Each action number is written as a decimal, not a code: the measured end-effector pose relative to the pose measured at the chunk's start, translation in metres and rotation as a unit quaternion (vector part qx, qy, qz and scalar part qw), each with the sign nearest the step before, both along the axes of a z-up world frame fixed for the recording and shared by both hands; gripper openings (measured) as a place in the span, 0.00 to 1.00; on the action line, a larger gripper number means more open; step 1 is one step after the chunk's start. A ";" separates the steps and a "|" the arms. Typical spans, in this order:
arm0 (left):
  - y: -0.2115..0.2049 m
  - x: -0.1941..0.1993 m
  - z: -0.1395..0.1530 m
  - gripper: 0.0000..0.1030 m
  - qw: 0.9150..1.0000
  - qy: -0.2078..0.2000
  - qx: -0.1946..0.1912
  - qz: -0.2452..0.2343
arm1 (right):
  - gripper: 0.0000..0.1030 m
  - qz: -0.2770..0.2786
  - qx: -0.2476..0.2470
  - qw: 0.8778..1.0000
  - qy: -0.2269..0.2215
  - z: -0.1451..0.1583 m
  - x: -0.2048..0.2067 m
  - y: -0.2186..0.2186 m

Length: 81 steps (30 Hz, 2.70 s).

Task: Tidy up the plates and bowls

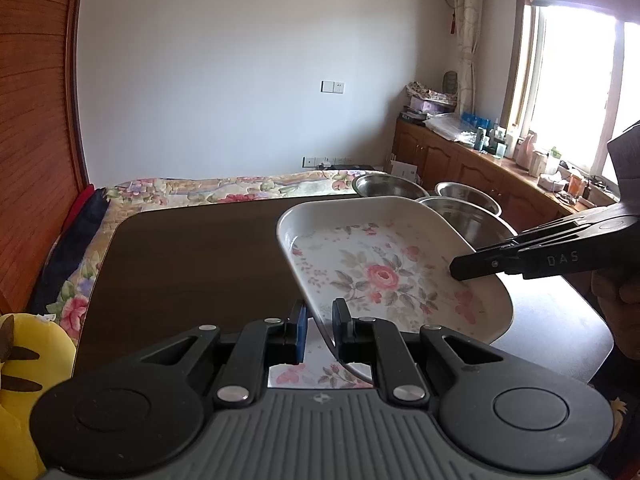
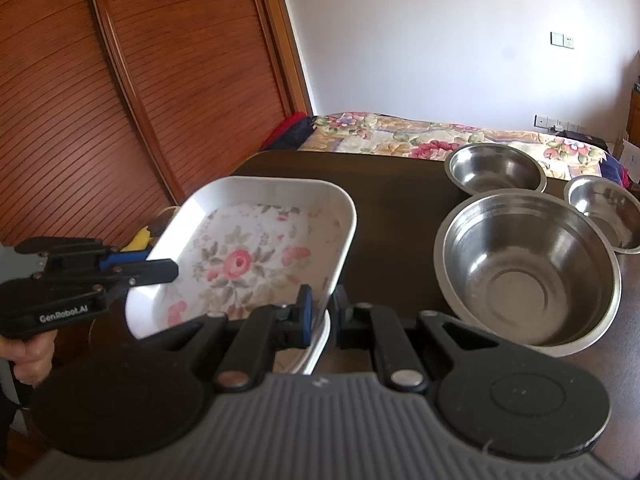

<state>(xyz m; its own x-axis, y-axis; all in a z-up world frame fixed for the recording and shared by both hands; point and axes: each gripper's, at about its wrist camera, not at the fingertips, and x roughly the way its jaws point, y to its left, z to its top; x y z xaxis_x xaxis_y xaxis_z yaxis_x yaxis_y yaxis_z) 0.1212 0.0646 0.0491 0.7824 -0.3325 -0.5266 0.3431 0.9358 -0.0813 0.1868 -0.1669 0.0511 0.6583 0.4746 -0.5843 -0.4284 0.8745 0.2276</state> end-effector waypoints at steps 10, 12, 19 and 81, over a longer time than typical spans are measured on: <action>0.012 -0.013 -0.022 0.40 1.000 0.016 -0.013 0.005 | 0.11 0.019 -0.004 1.000 0.007 -0.014 -0.013 0.007; 0.014 -0.013 -0.030 0.40 1.000 0.021 -0.013 0.010 | 0.11 0.023 -0.004 1.000 0.013 -0.022 -0.015 0.010; 0.019 -0.009 -0.045 0.40 0.999 0.033 -0.014 0.020 | 0.11 0.035 -0.014 0.999 0.028 -0.041 -0.019 0.020; -0.104 -0.028 -0.039 0.99 0.993 -0.122 -0.004 -0.008 | 0.43 -0.159 -0.021 0.963 -0.218 -0.029 -0.089 -0.095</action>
